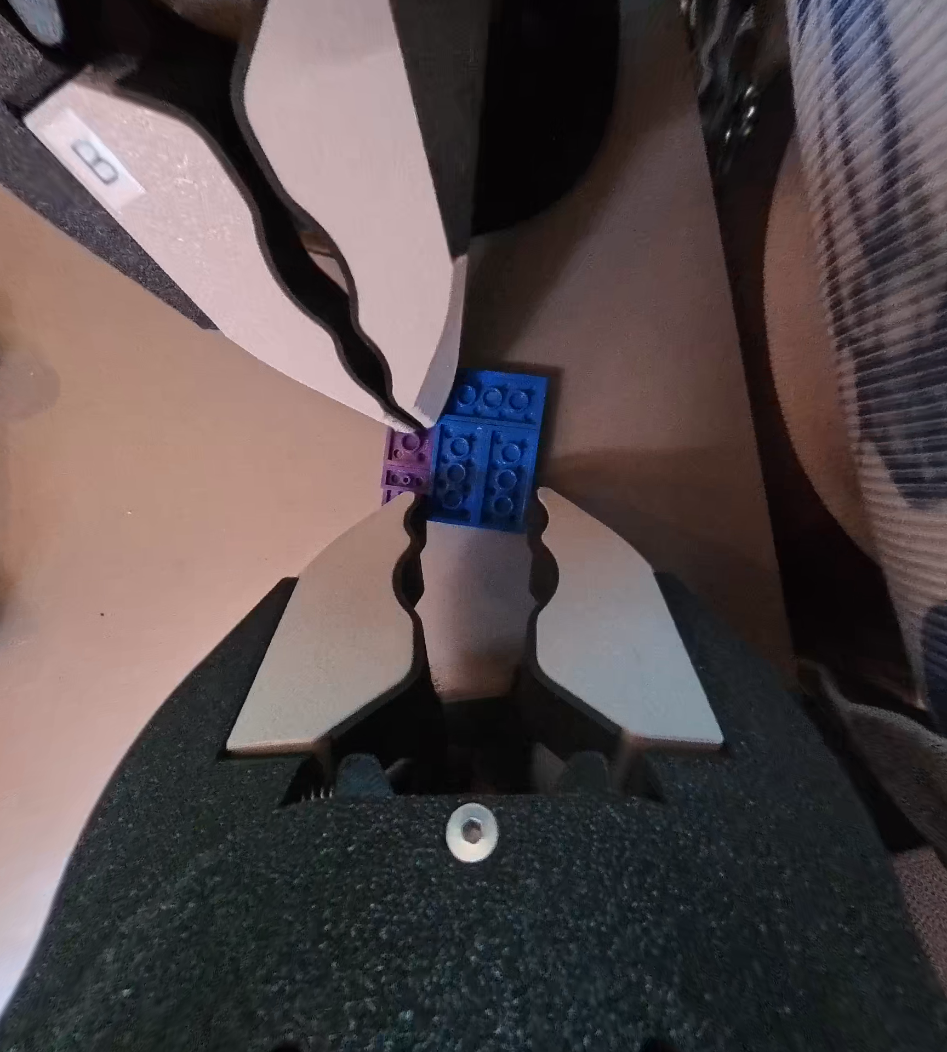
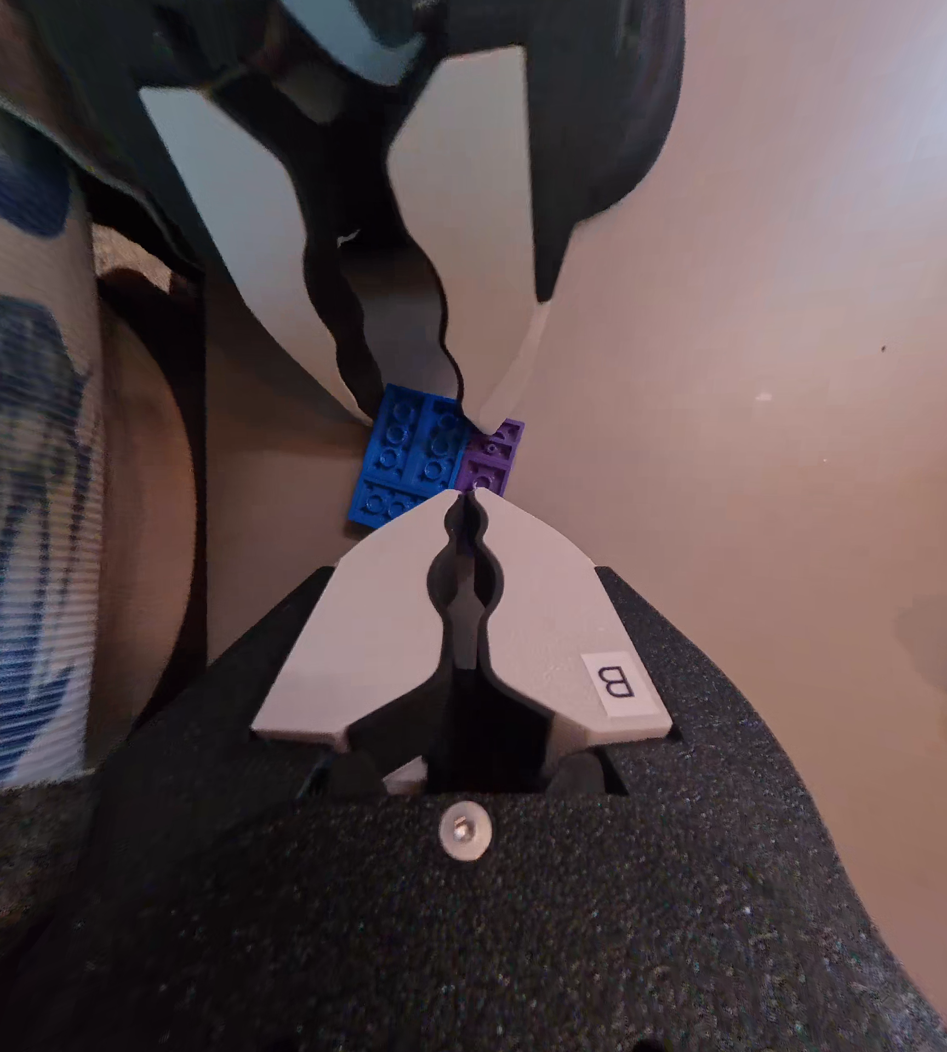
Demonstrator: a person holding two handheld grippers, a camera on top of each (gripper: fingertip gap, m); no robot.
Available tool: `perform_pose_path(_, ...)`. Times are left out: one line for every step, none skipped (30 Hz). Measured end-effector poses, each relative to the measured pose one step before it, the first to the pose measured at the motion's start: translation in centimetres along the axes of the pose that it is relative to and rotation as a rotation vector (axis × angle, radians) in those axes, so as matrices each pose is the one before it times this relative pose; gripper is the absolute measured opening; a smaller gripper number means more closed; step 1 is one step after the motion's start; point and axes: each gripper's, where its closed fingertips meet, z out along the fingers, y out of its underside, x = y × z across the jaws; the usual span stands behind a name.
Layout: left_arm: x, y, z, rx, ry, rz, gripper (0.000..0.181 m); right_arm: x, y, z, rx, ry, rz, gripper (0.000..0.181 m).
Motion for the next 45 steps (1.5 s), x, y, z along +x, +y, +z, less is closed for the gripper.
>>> perform_pose_path(-0.003, -0.048, -0.030, 0.0088, -0.0044, 0.0029, 0.034, -0.010, 0.042, -0.019, -0.0010, 0.0038, 0.0190, 0.001)
perform_pose_path(-0.006, -0.051, -0.025, 0.0110, -0.0123, -0.0051, 0.033, 0.022, 0.011, -0.017, -0.0065, 0.0226, -0.0082, 0.001)
perform_pose_path(-0.009, -0.044, -0.016, 0.0084, -0.0172, -0.0009, 0.033, 0.025, 0.011, -0.022, -0.0121, 0.0375, -0.0252, 0.001)
perform_pose_path(-0.016, -0.058, -0.028, 0.0032, -0.0176, -0.0039, 0.033, 0.028, 0.001, -0.010, -0.0099, 0.0364, -0.0235, 0.000)
perform_pose_path(0.018, -0.065, -0.007, 0.0075, -0.0203, -0.0022, 0.033, -0.023, 0.029, -0.025, -0.0062, 0.0141, 0.0121, 0.000)
perform_pose_path(0.016, -0.148, -0.017, 0.0218, -0.0198, -0.0015, 0.033, -0.001, 0.021, -0.030, 0.0020, 0.0016, 0.0268, 0.000)
perform_pose_path(0.055, -0.146, 0.025, 0.0249, -0.0208, -0.0083, 0.032, 0.005, 0.021, -0.024, 0.0050, 0.0028, 0.0254, 0.000)
perform_pose_path(0.029, -0.097, 0.013, 0.0210, -0.0165, -0.0214, 0.032, -0.002, -0.015, -0.019, -0.0010, 0.0133, 0.0160, 0.000)
perform_pose_path(0.031, -0.052, -0.018, 0.0171, -0.0134, -0.0148, 0.032, 0.001, -0.020, -0.010, -0.0033, 0.0220, 0.0066, 0.000)
perform_pose_path(0.031, -0.068, -0.002, 0.0116, -0.0143, -0.0026, 0.032, 0.030, -0.042, -0.014, -0.0015, 0.0244, 0.0048, 0.000)
perform_pose_path(0.015, -0.039, 0.008, 0.0070, -0.0076, -0.0165, 0.032, 0.040, -0.043, -0.010, 0.0003, 0.0248, 0.0031, 0.000)
perform_pose_path(0.067, -0.099, 0.015, 0.0117, -0.0006, -0.0130, 0.032, 0.048, -0.029, -0.004, 0.0013, 0.0218, 0.0077, 0.000)
perform_pose_path(0.043, -0.074, 0.020, 0.0137, -0.0065, -0.0004, 0.032, 0.057, -0.013, 0.004, -0.0047, 0.0218, 0.0031, 0.000)
perform_pose_path(0.118, -0.345, -0.045, 0.0235, -0.0018, -0.0035, 0.032, 0.245, 0.105, 0.025, -0.0140, 0.0328, -0.0052, 0.001)
perform_pose_path(-0.009, -0.002, 0.019, 0.0053, -0.0032, -0.0058, 0.032, 0.007, -0.080, -0.011, 0.0003, 0.0080, 0.0033, 0.000)
perform_pose_path(-0.044, 0.042, -0.012, 0.0003, 0.0068, -0.0279, 0.032, 0.027, -0.014, -0.032, 0.0110, -0.0090, 0.0226, 0.000)
perform_pose_path(-0.009, -0.088, -0.052, 0.0111, 0.0021, -0.0094, 0.032, 0.011, 0.015, -0.021, 0.0151, -0.0117, 0.0356, 0.000)
perform_pose_path(0.031, -0.016, 0.017, 0.0058, -0.0057, 0.0122, 0.032, -0.014, 0.002, -0.028, 0.0013, 0.0061, 0.0058, 0.000)
perform_pose_path(0.051, -0.043, 0.027, 0.0030, -0.0099, 0.0272, 0.032, -0.036, -0.008, 0.002, -0.0060, 0.0223, -0.0146, 0.000)
perform_pose_path(0.023, 0.020, 0.085, -0.0066, -0.0112, 0.0163, 0.032, -0.037, -0.006, -0.011, -0.0011, 0.0256, -0.0102, 0.000)
perform_pose_path(0.168, -0.150, 0.041, -0.0055, -0.0073, 0.0290, 0.031, 0.010, 0.021, -0.011, -0.0008, 0.0228, -0.0039, 0.000)
perform_pose_path(1.383, -2.244, -0.416, 0.1279, 0.0601, 0.0404, 0.000, 0.229, 0.040, 0.028, -0.0138, 0.0270, -0.0027, 0.001)
perform_pose_path(0.441, -3.941, -0.803, 0.1987, 0.0061, -0.0197, 0.000, 0.005, -0.175, 0.093, -0.0023, 0.0116, -0.0120, 0.000)
perform_pose_path(-0.476, 0.644, 0.088, -0.0812, -0.0235, 0.0281, 0.000, -0.013, -0.039, 0.013, -0.0054, -0.0066, -0.0073, 0.000)
perform_pose_path(-1.299, 3.053, -0.094, -0.1427, -0.0651, 0.0159, 0.002, 0.048, 0.007, -0.039, 0.0197, -0.0242, 0.0442, 0.000)
perform_pose_path(-0.127, 2.503, -0.212, -0.0807, 0.0271, -0.0830, 0.004, 0.013, 0.065, -0.048, 0.0184, -0.0092, 0.0293, 0.000)
perform_pose_path(0.239, 0.320, -0.624, 0.0255, 0.0491, -0.0866, 0.006, -0.026, 0.015, -0.021, 0.0077, -0.0058, 0.0249, 0.001)
perform_pose_path(-0.321, -0.530, -0.743, 0.0444, -0.0124, -0.0430, 0.013, -0.013, -0.034, -0.007, -0.0014, -0.0080, 0.0156, 0.000)
perform_pose_path(-1.075, -0.314, -0.530, 0.0322, -0.0691, -0.0316, 0.018, -0.019, -0.051, -0.001, 0.0005, -0.0104, 0.0046, 0.000)
perform_pose_path(-0.072, 0.386, -0.101, -0.0147, 0.0037, -0.0075, 0.026, -0.044, -0.046, 0.011, 0.0134, -0.0090, 0.0056, 0.000)
perform_pose_path(0.338, 0.754, 0.289, -0.0460, 0.0284, -0.0157, 0.036, -0.124, 0.022, -0.033, 0.0079, -0.0155, 0.0124, 0.000)
perform_pose_path(0.381, 0.638, 0.390, -0.0479, 0.0298, -0.0032, 0.036, -0.290, 0.055, -0.059, 0.0041, -0.0236, 0.0011, 0.000)
perform_pose_path(0.110, 0.254, 0.289, -0.0292, 0.0064, 0.0061, 0.034, -0.133, -0.070, -0.134, 0.0107, -0.0130, 0.0002, 0.000)
perform_pose_path(-0.011, 0.042, 0.167, -0.0166, -0.0009, 0.0011, 0.034, 0.015, -0.450, -0.338, 0.0304, -0.0027, -0.0032, 0.000)
perform_pose_path(0.140, -0.155, 0.044, 0.0031, 0.0086, 0.0028, 0.035, 0.094, -0.755, -0.600, 0.0434, 0.0006, -0.0030, 0.000)
perform_pose_path(-0.032, -0.212, -0.095, 0.0140, -0.0075, 0.0014, 0.035, -0.009, -0.706, -0.722, 0.0377, -0.0085, -0.0050, 0.000)
perform_pose_path(-0.092, -0.174, -0.172, 0.0157, -0.0142, -0.0017, 0.034, -0.589, -0.418, -0.702, 0.0238, -0.0450, -0.0253, 0.000)
perform_pose_path(0.005, -0.137, -0.186, 0.0138, -0.0076, -0.0085, 0.034, -0.628, -0.005, -0.548, 0.0063, -0.0375, -0.0280, 0.000)
perform_pose_path(0.105, -0.078, -0.138, 0.0074, 0.0006, -0.0129, 0.034, -0.527, 0.303, -0.341, -0.0068, -0.0235, -0.0274, 0.000)
perform_pose_path(0.303, -0.061, -0.054, 0.0062, 0.0145, -0.0039, 0.031, -0.477, 0.425, -0.103, -0.0085, -0.0187, -0.0329, 0.000)
perform_pose_path(0.173, -0.066, -0.004, 0.0060, 0.0071, 0.0143, 0.027, -0.117, 0.557, 0.098, -0.0158, -0.0006, -0.0265, 0.007)
perform_pose_path(-0.354, -0.076, 0.002, 0.0055, -0.0237, 0.0198, 0.022, -0.275, 0.696, 0.300, -0.0348, -0.0232, -0.0183, 0.040)
perform_pose_path(-0.570, -0.135, -0.056, 0.0078, -0.0249, 0.0190, 0.016, -0.233, 0.636, 0.356, -0.0452, -0.0327, -0.0078, 0.054)
perform_pose_path(-0.523, -0.249, -0.070, 0.0144, -0.0080, 0.0102, 0.011, 0.117, 0.072, 0.275, -0.0144, -0.0066, -0.0102, 0.058)
perform_pose_path(-0.700, -0.322, -0.057, 0.0210, -0.0064, -0.0094, 0.008, 0.152, -0.525, 0.126, 0.0247, 0.0051, -0.0259, 0.051)
